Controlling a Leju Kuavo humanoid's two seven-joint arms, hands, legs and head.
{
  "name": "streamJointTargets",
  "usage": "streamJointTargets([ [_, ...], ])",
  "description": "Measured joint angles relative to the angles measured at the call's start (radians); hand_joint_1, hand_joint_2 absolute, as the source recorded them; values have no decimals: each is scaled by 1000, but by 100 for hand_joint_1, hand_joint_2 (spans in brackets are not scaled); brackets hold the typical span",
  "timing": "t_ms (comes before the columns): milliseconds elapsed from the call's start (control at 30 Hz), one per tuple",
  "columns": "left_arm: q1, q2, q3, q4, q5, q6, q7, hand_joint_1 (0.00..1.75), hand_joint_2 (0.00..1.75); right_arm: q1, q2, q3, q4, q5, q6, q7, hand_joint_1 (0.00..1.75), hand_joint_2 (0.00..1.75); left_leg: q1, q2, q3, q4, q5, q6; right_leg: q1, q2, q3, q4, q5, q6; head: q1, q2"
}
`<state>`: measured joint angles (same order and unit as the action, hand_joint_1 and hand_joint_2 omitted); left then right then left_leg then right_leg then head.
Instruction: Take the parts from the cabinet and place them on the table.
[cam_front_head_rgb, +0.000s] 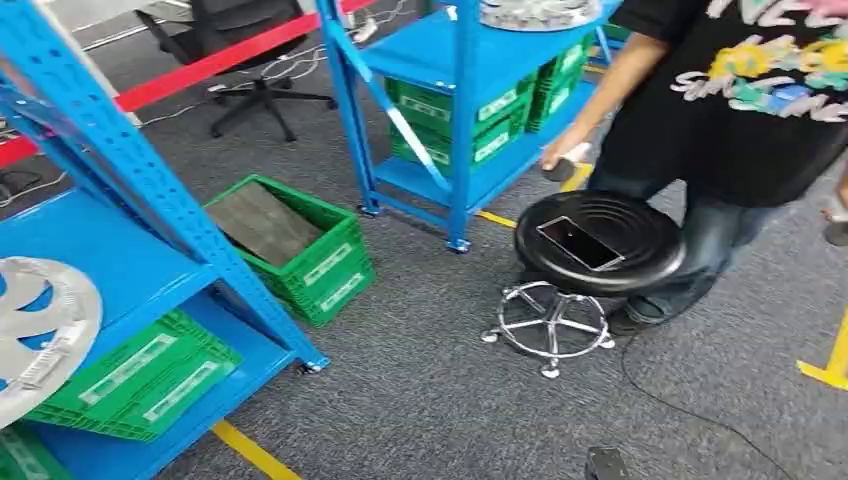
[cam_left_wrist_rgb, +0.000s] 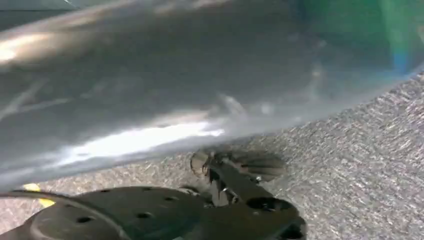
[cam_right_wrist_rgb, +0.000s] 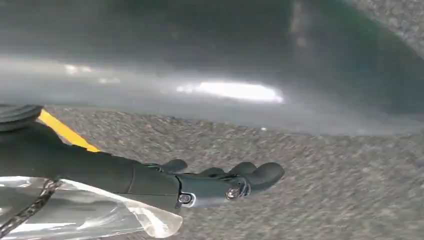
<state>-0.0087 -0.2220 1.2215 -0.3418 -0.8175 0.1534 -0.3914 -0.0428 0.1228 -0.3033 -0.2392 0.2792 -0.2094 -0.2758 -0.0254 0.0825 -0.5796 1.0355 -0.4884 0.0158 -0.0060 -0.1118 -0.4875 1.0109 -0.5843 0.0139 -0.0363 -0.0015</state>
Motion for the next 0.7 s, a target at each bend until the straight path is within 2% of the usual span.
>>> streamJointTargets([
  [33,1,0,0,0,0,-1,3,0,0,-1,2,0,0,0,0,0,0,0,0,-13,-5,2,0,1,1,-13,0,-3,-1,3,5,0],
  [67,5,1,2,0,0,-1,4,0,0,-3,3,0,0,0,0,0,0,0,-3,-25,-7,2,0,2,0,-25,12,-8,-1,6,3,0],
  [100,9,2,3,0,0,-1,4,0,0,-8,5,0,0,0,0,-1,0,0,3,-38,-2,-10,3,8,3,-35,20,-10,-5,12,4,0],
  [133,12,1,5,0,0,-1,5,0,0,-9,5,0,-1,1,1,-3,0,0,11,-48,7,-21,9,12,-1,20,11,3,-20,18,7,0],
  [167,9,1,6,0,0,-2,5,0,0,-10,5,0,-1,2,2,-4,0,0,14,-57,8,-23,10,15,-3,67,-11,47,-46,19,11,0],
  [200,5,0,8,0,0,-2,5,0,0,-7,5,0,0,2,2,-4,0,0,16,-70,7,-23,10,19,-5,91,-49,121,-79,21,13,0],
  [233,4,0,9,0,0,-2,5,0,0,-5,5,0,0,2,2,-4,0,0,17,-84,7,-23,9,21,-7,103,-96,206,-109,22,13,0],
  [267,2,0,10,0,-2,-3,5,0,0,0,5,0,0,3,3,-3,0,0,17,-100,8,-23,9,22,-7,107,-139,274,-125,25,13,0],
  [300,2,-1,11,0,-3,-3,6,0,0,4,5,-1,0,5,3,-2,0,0,18,-115,9,-23,8,22,-7,109,-166,302,-117,26,13,0],
  [333,4,-1,13,0,-3,-3,7,0,0,5,5,-1,0,5,3,-2,0,0,19,-130,12,-22,8,21,-7,109,-169,280,-82,27,12,0],
  [367,4,-1,16,0,-3,-3,7,0,0,4,5,-1,0,5,3,-2,0,0,21,-144,15,-21,5,18,-8,112,-152,223,-33,28,13,0],
  [400,4,-1,17,0,-3,-3,7,0,0,3,5,-1,0,5,3,-2,0,0,23,-159,18,-18,3,14,-11,124,-118,136,24,31,12,0],
  [433,4,-1,17,0,-3,-3,7,0,0,4,5,-1,0,6,3,-2,0,0,25,-171,17,-14,-2,7,-19,169,-87,54,64,34,14,0],
  [467,1,0,18,0,-7,-3,8,0,0,5,5,-1,1,7,3,-2,0,0,20,-181,11,-6,-5,1,-22,210,-77,33,44,34,16,0],
  [500,-2,-1,20,0,-10,-3,8,0,0,4,5,-1,1,8,3,-2,0,0,23,-197,5,-4,-3,-4,-22,202,-64,23,41,23,13,0],
  [567,3,-1,25,0,-16,-3,8,0,0,5,5,-1,1,10,4,0,0,0,28,-216,0,-10,5,-17,-15,183,-64,23,43,9,13,0],
  [600,6,-1,28,0,-20,-3,9,0,0,5,5,-2,0,11,4,0,0,0,29,-226,-2,-11,5,-23,-18,172,-61,18,47,2,14,0],
  [633,8,0,31,-1,-21,-2,10,0,0,2,5,-2,0,11,3,0,0,0,28,-191,-3,0,-4,-27,-21,156,-57,11,51,-8,14,0],
  [667,7,-1,33,-1,-23,-2,10,0,0,1,5,-3,0,13,3,0,0,0,24,-140,-18,34,-28,-33,-21,145,-54,10,50,-15,5,0],
  [700,4,-1,34,-1,-27,-2,11,0,0,3,5,-3,0,13,3,0,0,0,26,-115,-48,97,-64,-38,-19,129,-53,10,47,-19,3,0],
])
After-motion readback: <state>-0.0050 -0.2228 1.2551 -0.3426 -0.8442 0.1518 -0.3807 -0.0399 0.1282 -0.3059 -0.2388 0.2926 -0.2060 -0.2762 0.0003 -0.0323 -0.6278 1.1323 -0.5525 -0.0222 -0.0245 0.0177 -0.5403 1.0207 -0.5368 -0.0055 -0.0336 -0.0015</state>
